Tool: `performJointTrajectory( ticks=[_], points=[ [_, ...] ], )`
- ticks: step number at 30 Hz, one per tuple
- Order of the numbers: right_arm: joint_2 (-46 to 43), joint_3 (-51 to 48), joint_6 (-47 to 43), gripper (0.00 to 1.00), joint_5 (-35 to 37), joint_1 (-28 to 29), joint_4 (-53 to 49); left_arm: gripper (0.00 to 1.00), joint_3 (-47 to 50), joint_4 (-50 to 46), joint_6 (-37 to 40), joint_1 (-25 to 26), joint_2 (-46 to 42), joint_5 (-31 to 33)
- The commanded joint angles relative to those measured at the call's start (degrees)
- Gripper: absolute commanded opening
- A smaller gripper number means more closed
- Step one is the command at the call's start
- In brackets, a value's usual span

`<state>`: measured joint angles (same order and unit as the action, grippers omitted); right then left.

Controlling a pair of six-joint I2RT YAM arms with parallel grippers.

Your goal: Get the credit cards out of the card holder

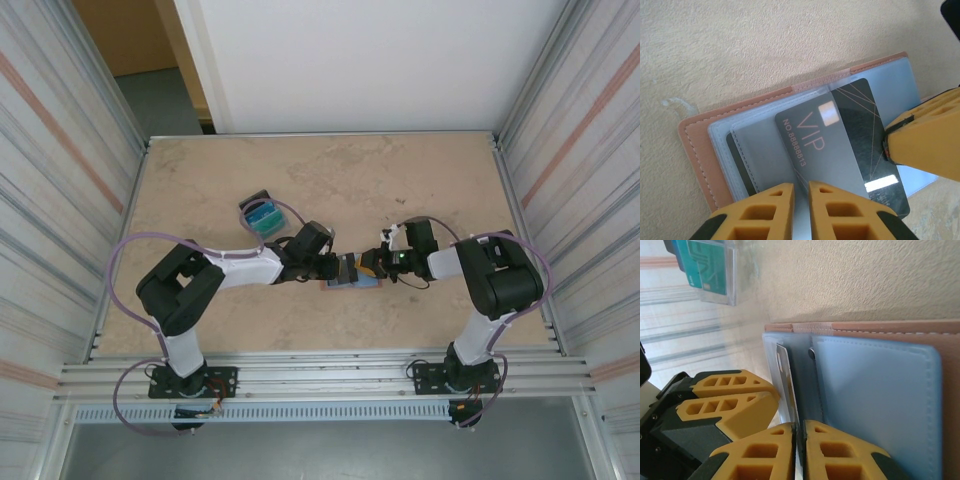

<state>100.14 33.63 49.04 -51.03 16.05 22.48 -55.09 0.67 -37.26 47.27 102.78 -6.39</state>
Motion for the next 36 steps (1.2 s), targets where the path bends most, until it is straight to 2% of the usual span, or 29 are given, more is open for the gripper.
performJointTrajectory(
  ticks=[1,12,19,29,36],
  points=[
    [-0.92,0.74,0.40,0.15,-0.54,1.06,1.12,0.15,-0.43,-1.68,0.79,-0.07,1.45,-0.20],
    [2.52,-0.04,4.19,0.20,-1.72,1.50,8.69,0.15,0.23,-1.59,0.21,-0.08,1.67,-0.55],
    [5.57,-0.67,7.19,0.19,-2.64,1.70,15.04,0.15,0.51,-1.15,-0.12,-0.07,1.71,-0.55],
    [6.43,-0.13,7.32,0.13,-2.59,2.56,15.39,0.15,0.86,-1.01,-0.41,-0.06,1.22,-0.09],
    [4.02,-0.75,5.18,0.06,-1.95,0.23,12.40,0.15,1.98,-1.19,-0.81,-0.19,-0.05,0.57]
  ],
)
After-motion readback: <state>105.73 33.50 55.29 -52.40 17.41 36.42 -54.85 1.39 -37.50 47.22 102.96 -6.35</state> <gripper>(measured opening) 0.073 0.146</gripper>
